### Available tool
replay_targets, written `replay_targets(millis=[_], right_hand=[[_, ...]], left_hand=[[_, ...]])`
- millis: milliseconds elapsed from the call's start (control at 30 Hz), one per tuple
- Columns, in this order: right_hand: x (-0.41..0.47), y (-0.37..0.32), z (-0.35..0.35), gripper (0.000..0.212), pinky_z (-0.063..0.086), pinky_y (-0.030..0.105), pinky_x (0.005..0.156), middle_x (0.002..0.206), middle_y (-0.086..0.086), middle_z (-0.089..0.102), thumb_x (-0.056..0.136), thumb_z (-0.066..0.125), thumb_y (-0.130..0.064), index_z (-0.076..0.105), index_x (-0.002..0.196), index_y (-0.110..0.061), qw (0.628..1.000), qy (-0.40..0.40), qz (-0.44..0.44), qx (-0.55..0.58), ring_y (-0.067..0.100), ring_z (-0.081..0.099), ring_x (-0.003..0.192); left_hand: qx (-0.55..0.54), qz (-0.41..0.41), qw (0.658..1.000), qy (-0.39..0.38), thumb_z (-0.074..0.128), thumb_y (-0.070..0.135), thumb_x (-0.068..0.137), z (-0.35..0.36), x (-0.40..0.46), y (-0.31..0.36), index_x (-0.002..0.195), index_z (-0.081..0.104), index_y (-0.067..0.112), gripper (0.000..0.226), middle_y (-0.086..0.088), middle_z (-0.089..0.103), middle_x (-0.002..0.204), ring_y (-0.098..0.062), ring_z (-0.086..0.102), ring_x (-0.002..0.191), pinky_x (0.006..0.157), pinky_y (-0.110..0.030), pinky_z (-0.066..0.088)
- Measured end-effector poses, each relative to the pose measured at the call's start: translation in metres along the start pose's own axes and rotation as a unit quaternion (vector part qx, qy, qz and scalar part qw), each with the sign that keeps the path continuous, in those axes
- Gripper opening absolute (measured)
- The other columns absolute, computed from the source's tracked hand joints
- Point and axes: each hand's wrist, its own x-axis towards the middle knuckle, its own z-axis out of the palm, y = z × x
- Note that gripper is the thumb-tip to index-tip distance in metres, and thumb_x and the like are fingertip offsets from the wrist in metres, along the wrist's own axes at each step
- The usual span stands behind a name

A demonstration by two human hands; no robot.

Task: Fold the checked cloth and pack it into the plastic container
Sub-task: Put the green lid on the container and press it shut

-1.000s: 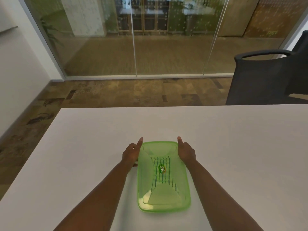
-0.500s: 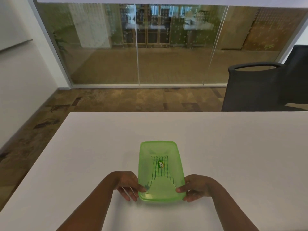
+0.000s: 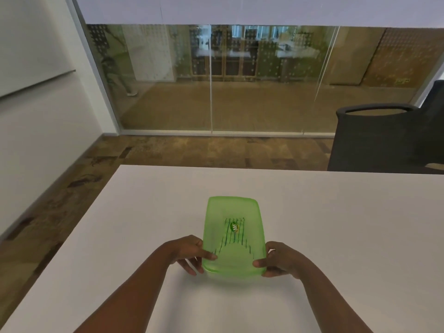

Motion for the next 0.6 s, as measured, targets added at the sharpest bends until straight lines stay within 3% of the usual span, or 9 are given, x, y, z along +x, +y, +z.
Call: replay_targets(millis=[200,300,400,500,600], right_hand=[[0.015,-0.037,0.029,0.031,0.057,0.018,0.049,0.076,0.007,0.063,0.069,0.079,-0.006,0.050,0.077,-0.009,0.999,0.008,-0.048,0.022,0.009,0.063,0.043],[0.029,-0.056,0.051,0.035,0.056,0.019,0.046,0.075,0.008,0.063,0.067,0.081,-0.008,0.046,0.068,-0.012,0.997,0.020,-0.069,0.025,0.010,0.062,0.042],[0.042,-0.074,0.075,0.038,0.056,0.020,0.044,0.070,0.007,0.062,0.064,0.084,-0.011,0.046,0.062,-0.014,0.995,0.040,-0.091,0.012,0.010,0.061,0.038],[0.057,-0.096,0.100,0.042,0.056,0.019,0.045,0.068,0.004,0.060,0.062,0.086,-0.014,0.044,0.061,-0.015,0.993,0.055,-0.108,-0.007,0.009,0.060,0.037],[0.074,-0.117,0.125,0.043,0.056,0.021,0.050,0.066,0.000,0.059,0.064,0.085,-0.016,0.043,0.060,-0.017,0.989,0.056,-0.130,-0.034,0.011,0.060,0.042]], left_hand=[[-0.067,0.009,0.991,0.119,0.073,0.033,0.076,-0.033,-0.017,-0.002,0.079,0.057,0.012,0.027,-0.007,0.066,0.077,-0.014,0.066,0.058,0.045,-0.022,0.056],[-0.136,0.022,0.970,0.201,0.078,0.026,0.072,-0.054,-0.025,-0.013,0.066,0.041,0.011,0.040,-0.013,0.060,0.081,-0.021,0.061,0.063,0.043,-0.025,0.057],[-0.182,0.042,0.946,0.264,0.079,0.022,0.071,-0.072,-0.031,-0.024,0.066,0.039,0.012,0.041,-0.016,0.054,0.088,-0.024,0.056,0.067,0.038,-0.023,0.054],[-0.178,0.062,0.925,0.331,0.077,0.025,0.073,-0.089,-0.034,-0.038,0.071,0.041,0.014,0.037,-0.011,0.052,0.079,-0.019,0.051,0.060,0.035,-0.021,0.047],[-0.178,0.064,0.906,0.378,0.075,0.026,0.075,-0.110,-0.034,-0.055,0.075,0.043,0.014,0.034,-0.004,0.048,0.071,-0.016,0.047,0.060,0.044,-0.023,0.042]])
